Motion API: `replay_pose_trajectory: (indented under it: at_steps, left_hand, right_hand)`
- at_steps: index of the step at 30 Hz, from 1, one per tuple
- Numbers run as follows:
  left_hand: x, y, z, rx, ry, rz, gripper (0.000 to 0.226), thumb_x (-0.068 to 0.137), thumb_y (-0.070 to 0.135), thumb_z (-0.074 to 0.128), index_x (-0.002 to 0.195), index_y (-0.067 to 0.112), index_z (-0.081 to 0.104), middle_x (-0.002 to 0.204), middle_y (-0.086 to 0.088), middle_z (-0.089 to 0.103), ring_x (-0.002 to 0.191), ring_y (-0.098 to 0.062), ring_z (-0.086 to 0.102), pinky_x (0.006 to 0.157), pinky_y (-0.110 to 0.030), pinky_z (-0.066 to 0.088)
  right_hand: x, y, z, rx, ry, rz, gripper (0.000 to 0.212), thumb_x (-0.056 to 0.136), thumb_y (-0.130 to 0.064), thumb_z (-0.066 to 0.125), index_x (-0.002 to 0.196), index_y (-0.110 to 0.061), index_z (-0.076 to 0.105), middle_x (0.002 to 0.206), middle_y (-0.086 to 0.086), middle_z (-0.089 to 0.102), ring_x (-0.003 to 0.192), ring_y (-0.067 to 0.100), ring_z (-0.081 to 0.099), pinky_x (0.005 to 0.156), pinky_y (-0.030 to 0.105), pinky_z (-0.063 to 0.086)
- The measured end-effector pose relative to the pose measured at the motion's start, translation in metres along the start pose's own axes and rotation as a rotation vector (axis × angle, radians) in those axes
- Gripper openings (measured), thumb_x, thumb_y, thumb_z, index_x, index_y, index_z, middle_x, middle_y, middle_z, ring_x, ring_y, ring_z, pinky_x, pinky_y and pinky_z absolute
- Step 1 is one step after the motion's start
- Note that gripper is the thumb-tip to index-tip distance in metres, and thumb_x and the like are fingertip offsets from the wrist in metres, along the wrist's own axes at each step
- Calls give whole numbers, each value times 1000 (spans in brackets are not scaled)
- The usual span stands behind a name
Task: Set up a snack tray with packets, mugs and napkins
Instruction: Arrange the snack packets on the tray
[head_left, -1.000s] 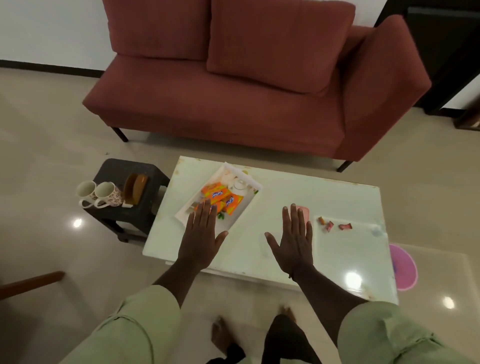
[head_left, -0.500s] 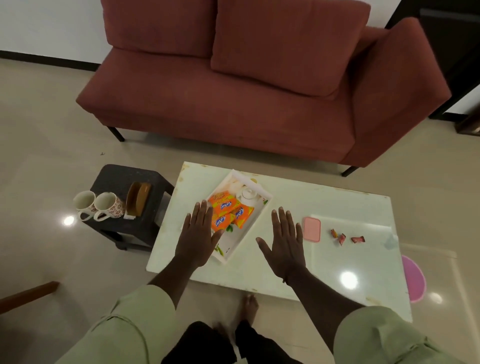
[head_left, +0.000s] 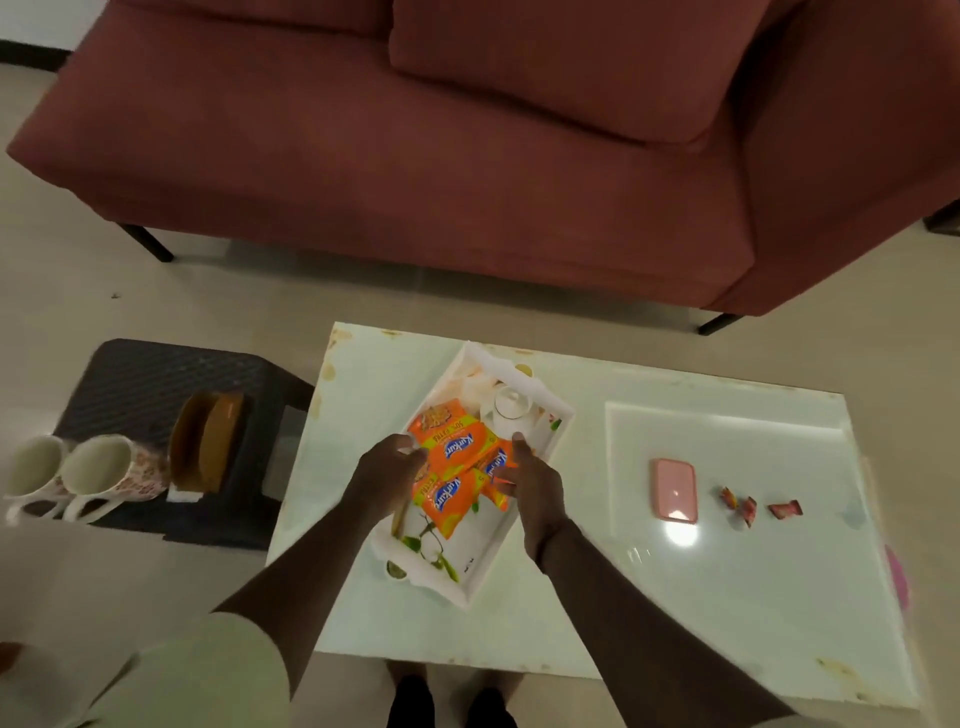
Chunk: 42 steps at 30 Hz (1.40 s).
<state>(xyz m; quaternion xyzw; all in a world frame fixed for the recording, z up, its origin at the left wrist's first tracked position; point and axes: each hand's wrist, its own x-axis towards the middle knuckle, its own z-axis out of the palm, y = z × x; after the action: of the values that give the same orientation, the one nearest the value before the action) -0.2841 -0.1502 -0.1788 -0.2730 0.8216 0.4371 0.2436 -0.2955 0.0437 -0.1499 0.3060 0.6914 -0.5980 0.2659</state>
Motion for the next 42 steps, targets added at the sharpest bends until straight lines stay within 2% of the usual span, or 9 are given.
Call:
replay_pose_trajectory:
  at_steps: [4, 7, 13, 18, 22, 24, 32, 38, 42]
  left_hand:
    - [56, -26, 25, -123, 0, -50, 45, 93, 35, 58, 132, 14, 54, 131, -11, 62, 113, -28, 62, 100, -41, 49]
    - [72, -44, 40, -152, 29, -37, 41, 94, 34, 54, 131, 18, 53, 127, -9, 64, 107, -25, 64, 92, -39, 52]
    - [86, -62, 63, -159, 121, 106, 21, 96, 31, 53, 115, 24, 58, 115, -1, 65, 100, -17, 62, 87, -32, 51]
    - [92, -59, 57, 20, 359, 317, 54, 89, 23, 64, 138, 22, 43, 134, -5, 48, 116, -25, 56, 89, -40, 54]
    - [111, -33, 42, 163, 181, 505, 105, 72, 41, 82, 151, 32, 13, 157, 0, 29, 142, -22, 32, 106, -45, 37]
    - [122, -16, 42, 190, 109, 545, 113, 67, 47, 83, 152, 32, 10, 158, 1, 29, 143, -22, 32, 109, -47, 36]
    - [167, 24, 63, 189, 148, 470, 62, 85, 34, 71, 139, 24, 43, 133, 1, 61, 123, -23, 55, 103, -45, 44]
    - [181, 38, 87, 101, 181, 353, 114, 62, 62, 80, 151, 28, 17, 153, 0, 39, 138, -28, 37, 110, -58, 31]
    - [184, 42, 111, 131, 319, 320, 117, 60, 63, 79, 151, 26, 16, 148, -4, 43, 134, -30, 41, 106, -55, 35]
  right_hand:
    - [65, 33, 41, -214, 136, -6, 35, 85, -51, 66, 95, -18, 71, 95, -3, 71, 97, 23, 65, 88, 35, 51]
    - [81, 54, 60, -211, 271, -23, 38, 68, -54, 77, 68, -20, 62, 66, -14, 64, 71, 15, 60, 70, 32, 48]
    - [100, 65, 65, -250, 324, -80, 11, 77, -30, 72, 72, -22, 67, 69, -12, 68, 71, 14, 64, 58, 22, 42]
    - [103, 30, 44, -377, 172, -279, 10, 81, -30, 72, 85, -22, 75, 78, -9, 75, 79, 11, 69, 78, 34, 57]
    - [115, -25, 20, -493, -23, -434, 4, 86, -24, 71, 88, -25, 74, 89, -9, 75, 86, 14, 70, 84, 39, 57]
    - [126, -53, 11, -565, -75, -481, 7, 89, -20, 70, 91, -26, 72, 90, -8, 72, 89, 17, 70, 85, 39, 58]
    - [188, -103, 12, -887, -150, -490, 27, 95, -17, 62, 119, -9, 71, 124, 10, 68, 113, 25, 63, 101, 41, 51]
    - [218, -100, 22, -766, -144, -467, 26, 99, -15, 56, 119, -8, 69, 121, 13, 69, 109, 25, 64, 93, 34, 54]
    - [235, -94, 24, -758, -50, -488, 26, 99, -22, 55, 119, -15, 70, 123, 7, 68, 112, 25, 62, 98, 39, 51]
